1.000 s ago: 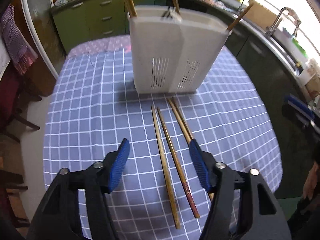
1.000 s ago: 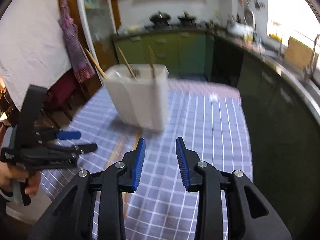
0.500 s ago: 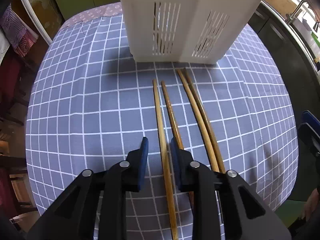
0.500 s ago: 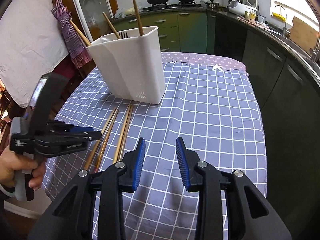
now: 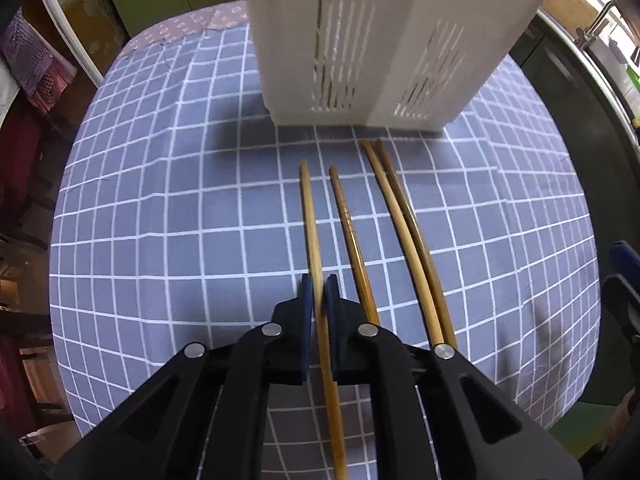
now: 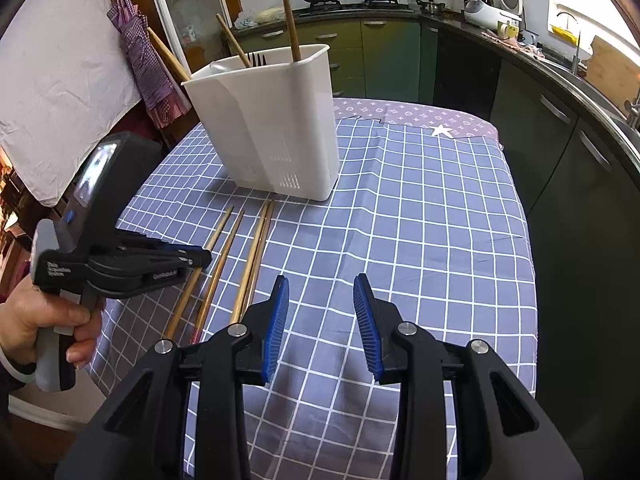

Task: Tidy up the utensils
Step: 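Grasp a wooden chopstick with the left tool and lift it upright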

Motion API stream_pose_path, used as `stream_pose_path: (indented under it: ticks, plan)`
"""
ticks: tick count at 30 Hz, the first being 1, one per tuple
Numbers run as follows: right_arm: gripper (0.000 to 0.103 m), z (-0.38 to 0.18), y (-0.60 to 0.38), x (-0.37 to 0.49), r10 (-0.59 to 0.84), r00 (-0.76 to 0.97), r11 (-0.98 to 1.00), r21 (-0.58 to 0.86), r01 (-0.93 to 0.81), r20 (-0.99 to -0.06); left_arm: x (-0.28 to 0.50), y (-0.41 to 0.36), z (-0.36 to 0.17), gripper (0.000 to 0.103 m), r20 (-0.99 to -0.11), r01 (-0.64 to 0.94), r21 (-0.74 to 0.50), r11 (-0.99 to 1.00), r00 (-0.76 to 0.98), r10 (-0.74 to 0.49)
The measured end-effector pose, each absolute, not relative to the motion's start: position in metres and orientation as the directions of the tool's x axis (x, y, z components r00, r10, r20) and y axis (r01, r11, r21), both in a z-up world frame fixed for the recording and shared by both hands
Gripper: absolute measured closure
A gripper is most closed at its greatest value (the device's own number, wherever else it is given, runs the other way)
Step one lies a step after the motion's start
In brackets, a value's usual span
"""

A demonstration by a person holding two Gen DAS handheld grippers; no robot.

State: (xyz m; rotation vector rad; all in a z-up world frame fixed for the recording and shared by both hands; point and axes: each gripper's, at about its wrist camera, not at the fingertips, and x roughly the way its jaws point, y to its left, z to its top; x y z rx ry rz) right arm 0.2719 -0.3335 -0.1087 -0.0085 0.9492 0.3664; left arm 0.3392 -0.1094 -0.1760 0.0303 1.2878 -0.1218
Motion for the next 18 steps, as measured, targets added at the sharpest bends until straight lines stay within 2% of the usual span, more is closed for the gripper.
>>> stream_pose_path:
  ticks: [3,5,11,18]
  plan:
    - [0.069,-0.111,-0.330,0.274,0.305,0.510,0.936,0.154,-0.317,-0.804,0.332,-0.101,-0.155,0.096,-0.940,0.113,-0.055,0.992,0.328,-0.089]
    - [0.065,-0.112,-0.326,0.276,0.307,0.500,0.934,0.154,-0.323,-0.810,0.325,-0.096,-0.137,0.096,-0.923,0.121,-0.053,0.991,0.374,-0.095]
    - [0.064,-0.115,-0.307,0.281,0.304,0.488,0.927,0.136,-0.349,-0.818,0.290,-0.080,-0.083,0.097,-0.855,0.151,-0.039,0.988,0.506,-0.111]
    - [0.064,-0.125,-0.285,0.293,0.292,0.473,0.926,0.122,-0.357,-0.831,0.252,-0.065,-0.052,0.097,-0.789,0.171,-0.027,0.985,0.601,-0.126]
